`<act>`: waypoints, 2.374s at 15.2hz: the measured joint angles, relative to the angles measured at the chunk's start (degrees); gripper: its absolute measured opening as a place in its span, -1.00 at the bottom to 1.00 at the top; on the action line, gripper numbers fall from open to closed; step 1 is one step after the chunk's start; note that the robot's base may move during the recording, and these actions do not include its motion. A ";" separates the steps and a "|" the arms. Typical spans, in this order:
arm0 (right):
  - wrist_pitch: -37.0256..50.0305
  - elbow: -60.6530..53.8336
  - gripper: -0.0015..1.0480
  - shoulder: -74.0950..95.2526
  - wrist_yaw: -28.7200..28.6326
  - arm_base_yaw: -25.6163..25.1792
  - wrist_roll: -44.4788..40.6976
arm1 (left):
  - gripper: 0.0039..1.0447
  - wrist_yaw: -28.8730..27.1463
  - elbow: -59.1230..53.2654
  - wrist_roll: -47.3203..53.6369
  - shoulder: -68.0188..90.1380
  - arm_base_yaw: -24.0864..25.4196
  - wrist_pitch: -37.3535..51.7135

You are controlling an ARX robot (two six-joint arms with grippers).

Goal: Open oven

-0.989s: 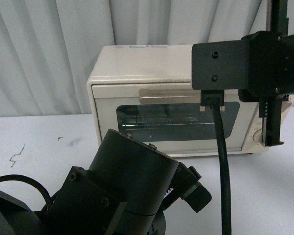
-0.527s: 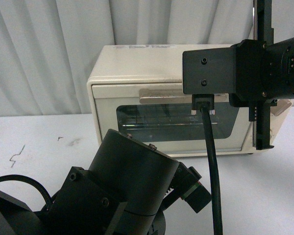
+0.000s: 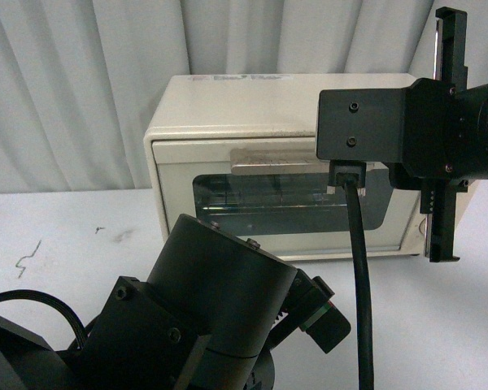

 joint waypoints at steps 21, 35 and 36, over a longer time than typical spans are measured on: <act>-14.01 5.62 -0.96 -5.40 -2.82 6.51 4.22 | 0.88 0.02 0.02 0.00 0.00 0.00 0.02; -13.40 9.84 -0.96 1.73 -7.21 1.22 2.12 | 0.88 0.02 0.02 0.00 0.00 0.00 0.02; -13.35 9.84 -0.96 2.16 -7.91 1.25 2.38 | 0.88 0.02 0.02 0.00 0.00 0.00 0.02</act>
